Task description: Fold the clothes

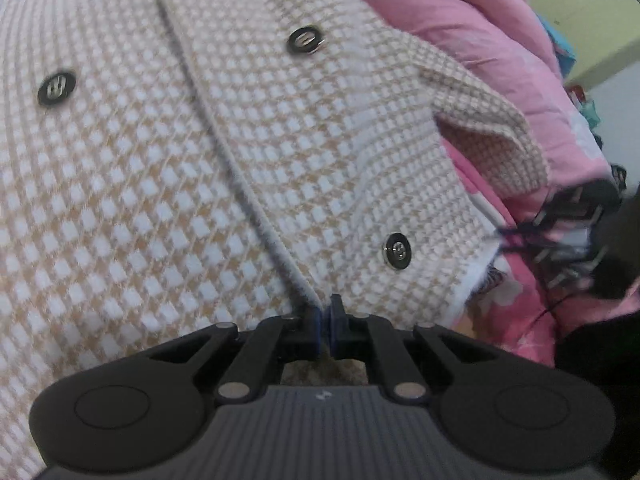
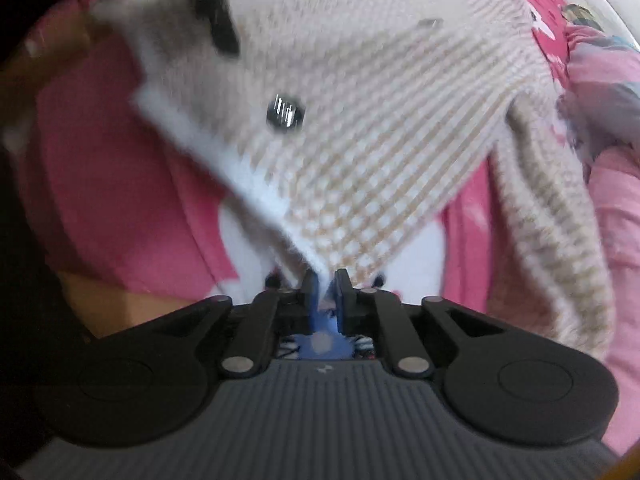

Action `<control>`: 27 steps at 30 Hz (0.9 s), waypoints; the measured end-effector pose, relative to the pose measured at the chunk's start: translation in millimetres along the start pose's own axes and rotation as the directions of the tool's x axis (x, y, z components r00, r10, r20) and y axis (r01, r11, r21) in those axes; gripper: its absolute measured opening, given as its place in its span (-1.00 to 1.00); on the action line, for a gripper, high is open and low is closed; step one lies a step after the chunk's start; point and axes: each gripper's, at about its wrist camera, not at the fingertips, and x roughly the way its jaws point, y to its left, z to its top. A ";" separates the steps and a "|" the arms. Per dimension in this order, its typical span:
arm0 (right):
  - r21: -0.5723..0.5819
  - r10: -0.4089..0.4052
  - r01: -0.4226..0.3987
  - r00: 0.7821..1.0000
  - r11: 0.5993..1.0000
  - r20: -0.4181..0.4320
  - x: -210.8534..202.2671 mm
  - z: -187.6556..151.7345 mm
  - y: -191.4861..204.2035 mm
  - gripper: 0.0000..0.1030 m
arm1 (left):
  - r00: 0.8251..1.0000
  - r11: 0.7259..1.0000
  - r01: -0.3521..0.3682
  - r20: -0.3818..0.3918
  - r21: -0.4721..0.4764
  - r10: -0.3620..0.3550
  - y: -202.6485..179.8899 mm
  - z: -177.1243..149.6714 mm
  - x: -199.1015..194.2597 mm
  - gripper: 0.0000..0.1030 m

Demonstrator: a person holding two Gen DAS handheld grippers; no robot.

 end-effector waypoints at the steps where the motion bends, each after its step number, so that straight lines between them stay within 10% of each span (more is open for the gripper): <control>1: 0.032 0.042 -0.043 0.998 0.999 0.038 -11.9 12.2 -18.4 -0.82 | 1.000 1.000 -0.006 0.005 0.018 0.005 -2.7 -2.7 -0.9 -0.91; 4: 0.119 0.141 -0.161 0.977 0.980 0.162 -44.4 51.4 -74.8 -0.53 | 1.000 0.999 -0.009 0.011 0.046 0.009 -7.6 -6.1 1.2 -0.91; 9: 0.300 0.045 -0.143 0.950 0.943 0.310 -12.0 166.1 -166.7 -0.25 | 1.000 0.996 -0.009 0.026 0.085 0.006 -8.8 -11.8 -2.4 -0.91; 15: 0.450 -0.168 0.047 0.957 0.892 0.234 95.2 290.8 -221.0 -0.10 | 0.998 0.993 0.016 0.066 0.113 -0.024 -9.6 -18.4 -5.6 -0.91; 20: 0.499 -0.298 0.190 0.944 0.845 0.144 174.5 327.1 -237.3 -0.07 | 0.990 0.983 0.081 0.104 0.164 -0.098 -8.5 -24.5 -11.6 -0.92; 22: 0.499 -0.321 0.203 0.933 0.843 0.162 189.5 331.0 -240.8 -0.15 | 0.986 0.975 0.095 0.113 0.202 -0.119 -10.5 -24.6 -12.4 -0.91; 24: 0.523 -0.321 0.164 0.920 0.836 0.226 173.7 323.8 -241.4 -0.87 | 0.983 0.969 0.115 0.118 0.217 -0.143 -9.8 -23.6 -12.4 -0.91; 27: 0.554 -0.325 0.102 0.890 0.826 0.319 150.0 313.0 -242.2 -0.88 | 0.977 0.966 0.157 0.112 0.208 -0.182 -3.0 -22.6 -13.6 -0.92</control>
